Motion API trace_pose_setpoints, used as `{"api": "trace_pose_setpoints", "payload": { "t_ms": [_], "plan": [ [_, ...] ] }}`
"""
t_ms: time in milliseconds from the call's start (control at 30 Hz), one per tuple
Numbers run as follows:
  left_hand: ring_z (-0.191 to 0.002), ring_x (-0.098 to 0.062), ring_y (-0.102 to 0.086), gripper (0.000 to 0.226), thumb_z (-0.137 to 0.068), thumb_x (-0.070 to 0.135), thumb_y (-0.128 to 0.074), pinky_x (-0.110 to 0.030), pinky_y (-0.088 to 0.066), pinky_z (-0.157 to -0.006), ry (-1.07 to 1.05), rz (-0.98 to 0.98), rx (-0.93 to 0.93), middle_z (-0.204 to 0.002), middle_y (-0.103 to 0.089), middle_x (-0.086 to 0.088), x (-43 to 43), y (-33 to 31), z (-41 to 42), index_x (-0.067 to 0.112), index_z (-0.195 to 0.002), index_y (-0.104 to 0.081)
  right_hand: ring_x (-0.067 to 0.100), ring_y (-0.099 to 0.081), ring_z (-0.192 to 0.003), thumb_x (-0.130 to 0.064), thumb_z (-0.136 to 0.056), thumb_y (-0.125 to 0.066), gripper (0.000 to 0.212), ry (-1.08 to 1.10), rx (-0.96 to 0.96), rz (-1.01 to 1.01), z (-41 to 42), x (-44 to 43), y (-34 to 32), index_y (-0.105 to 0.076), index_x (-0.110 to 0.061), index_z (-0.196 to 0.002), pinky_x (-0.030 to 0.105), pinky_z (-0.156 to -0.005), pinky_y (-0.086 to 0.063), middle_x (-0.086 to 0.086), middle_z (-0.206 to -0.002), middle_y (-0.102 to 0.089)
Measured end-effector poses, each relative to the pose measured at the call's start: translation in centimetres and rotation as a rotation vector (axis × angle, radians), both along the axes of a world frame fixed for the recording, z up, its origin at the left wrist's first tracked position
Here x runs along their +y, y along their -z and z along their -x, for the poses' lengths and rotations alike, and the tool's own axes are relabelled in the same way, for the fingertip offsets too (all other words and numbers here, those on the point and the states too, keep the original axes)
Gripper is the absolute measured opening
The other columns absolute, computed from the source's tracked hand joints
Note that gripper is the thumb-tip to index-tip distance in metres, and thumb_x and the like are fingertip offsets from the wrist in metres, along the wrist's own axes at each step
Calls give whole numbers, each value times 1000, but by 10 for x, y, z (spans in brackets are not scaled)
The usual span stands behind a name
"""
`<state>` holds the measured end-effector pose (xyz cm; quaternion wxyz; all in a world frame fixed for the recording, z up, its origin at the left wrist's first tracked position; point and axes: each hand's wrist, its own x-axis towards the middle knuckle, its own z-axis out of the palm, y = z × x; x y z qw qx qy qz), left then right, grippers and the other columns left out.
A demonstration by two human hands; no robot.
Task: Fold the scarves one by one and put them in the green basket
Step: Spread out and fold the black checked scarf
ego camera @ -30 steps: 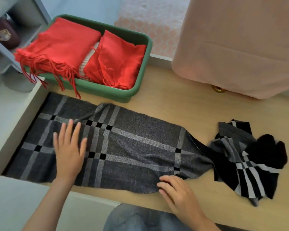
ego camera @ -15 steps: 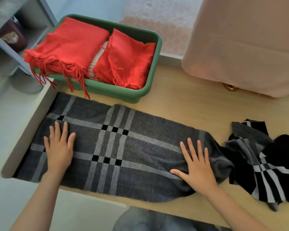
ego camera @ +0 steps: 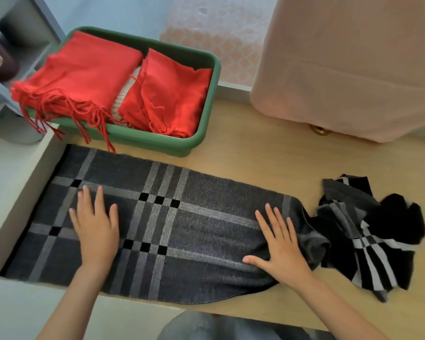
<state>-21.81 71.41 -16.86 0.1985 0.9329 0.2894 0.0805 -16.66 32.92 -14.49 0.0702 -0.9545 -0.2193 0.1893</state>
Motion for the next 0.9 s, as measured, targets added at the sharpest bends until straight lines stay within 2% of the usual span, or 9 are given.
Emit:
{"api": "trace_pose_setpoints", "payload": {
  "t_ms": [100, 233, 367, 433, 500, 600, 733, 833, 900],
  "plan": [
    [-147, -20, -13, 40, -102, 23, -40, -41, -5, -121, 191, 159, -102, -157, -24, -10, -87, -15, -3, 10, -140, -45, 8, 14, -145, -70, -88, -25, 77, 108, -74, -197, 9, -9, -17, -10, -30, -152, 32, -119, 6, -10, -159, 13],
    [-141, -9, -26, 35, -100, 28, -44, -33, -15, -119, 547, 308, -135, -149, -38, 6, -209, -22, 5, 20, -132, -55, 14, -17, -141, -52, -95, -36, 53, 428, -243, -329, 21, -62, -33, -41, -25, -141, 29, -114, -11, -8, -154, -20],
    [-131, -8, -39, 39, -96, 33, -38, -38, -34, -111, 713, 386, -156, -140, -52, 5, -281, -26, -7, 23, -127, -59, 23, -26, -138, -33, -90, -54, 46, 748, -279, -354, 26, -136, -40, -48, -23, -135, 41, -113, -20, -7, -151, -30],
    [-130, -11, -42, 38, -93, 31, -44, -41, -36, -109, 815, 369, -154, -137, -55, 4, -301, -27, -21, 24, -128, -58, 16, -26, -138, -31, -88, -58, 51, 873, -197, -415, 27, -170, -42, -42, -31, -137, 43, -115, -23, -9, -151, -31],
    [-134, -16, -42, 41, -90, 23, -60, -42, -30, -112, 954, 349, -120, -140, -52, 1, -319, -28, -34, 22, -131, -56, 9, -19, -142, -36, -83, -65, 67, 840, -67, -410, 30, -201, -37, -33, -35, -142, 41, -116, -21, -11, -155, -25],
    [-139, -22, -37, 56, -82, 15, -72, -44, -14, -115, 1110, 294, -42, -144, -48, -3, -347, -36, -52, 19, -135, -54, 10, -3, -147, -37, -75, -76, 89, 553, 11, -170, 39, -237, -17, -24, -33, -148, 38, -116, -14, -16, -159, -5],
    [-144, -22, -28, 57, -85, 14, -68, -37, 4, -116, 1175, 184, 53, -148, -43, -2, -374, -39, -65, 19, -139, -49, 24, -33, -138, 11, -69, -73, 68, 483, -116, -174, 37, -260, -5, -57, -21, -128, 48, -110, -33, -7, -152, -32],
    [-131, -21, -48, 44, -79, 12, -74, -37, -11, -117, 1142, 162, 35, -130, -59, -1, -377, -32, -73, 22, -121, -64, 22, -38, -135, 17, -75, -61, 52, 560, -241, -225, 24, -263, -12, -65, -19, -112, 46, -113, -28, -6, -140, -45],
    [-106, -18, -64, 22, -77, 17, -74, -35, -27, -114, 1082, 187, -6, -103, -70, 3, -376, -31, -78, 23, -98, -72, 24, -49, -123, 7, -89, -53, 38, 748, -176, -403, 15, -264, -33, -63, -20, -113, 31, -101, -43, 0, -128, -58]
  ]
}}
